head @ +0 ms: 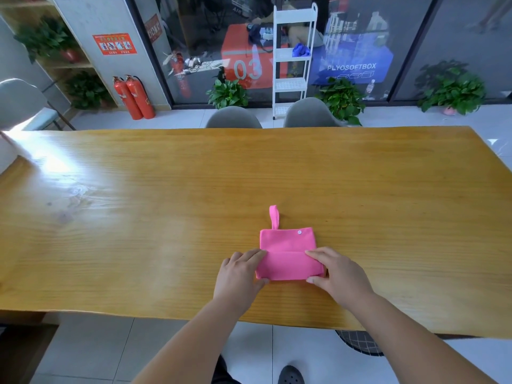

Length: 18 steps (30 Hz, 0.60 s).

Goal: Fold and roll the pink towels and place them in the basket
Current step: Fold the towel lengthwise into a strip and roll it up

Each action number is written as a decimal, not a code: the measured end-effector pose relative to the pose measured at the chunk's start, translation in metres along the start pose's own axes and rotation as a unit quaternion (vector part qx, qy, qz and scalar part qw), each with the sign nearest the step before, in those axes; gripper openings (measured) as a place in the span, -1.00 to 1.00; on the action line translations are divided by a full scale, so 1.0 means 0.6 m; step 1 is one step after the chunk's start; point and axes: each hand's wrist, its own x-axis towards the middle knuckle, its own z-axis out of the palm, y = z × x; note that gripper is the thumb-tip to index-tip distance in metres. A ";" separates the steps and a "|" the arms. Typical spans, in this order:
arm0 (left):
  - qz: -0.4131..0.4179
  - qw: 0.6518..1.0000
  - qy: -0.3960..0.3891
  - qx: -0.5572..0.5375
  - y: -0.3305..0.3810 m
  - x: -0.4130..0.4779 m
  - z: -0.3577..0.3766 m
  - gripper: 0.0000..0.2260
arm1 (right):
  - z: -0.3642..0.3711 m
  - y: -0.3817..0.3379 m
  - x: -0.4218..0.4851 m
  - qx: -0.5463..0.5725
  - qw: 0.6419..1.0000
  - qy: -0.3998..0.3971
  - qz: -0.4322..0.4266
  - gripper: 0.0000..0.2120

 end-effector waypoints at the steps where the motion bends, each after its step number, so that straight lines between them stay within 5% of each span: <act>1: -0.016 0.999 -0.009 -0.034 0.000 0.004 -0.008 -0.39 | -0.002 0.003 0.004 0.027 1.000 -0.009 0.004 -0.38; 8: -0.073 0.974 -0.154 -0.152 -0.050 0.022 -0.013 -0.48 | -0.023 0.021 -0.001 0.108 0.991 -0.078 0.021 -0.68; 14: -0.066 0.982 -0.123 -0.128 -0.021 0.050 -0.027 -0.51 | -0.011 -0.012 0.000 0.059 0.997 0.046 0.005 -0.70; 18: -0.117 0.968 -0.077 -0.207 -0.003 0.040 -0.014 -0.75 | -0.010 -0.011 0.003 0.015 1.000 0.015 -0.006 -0.51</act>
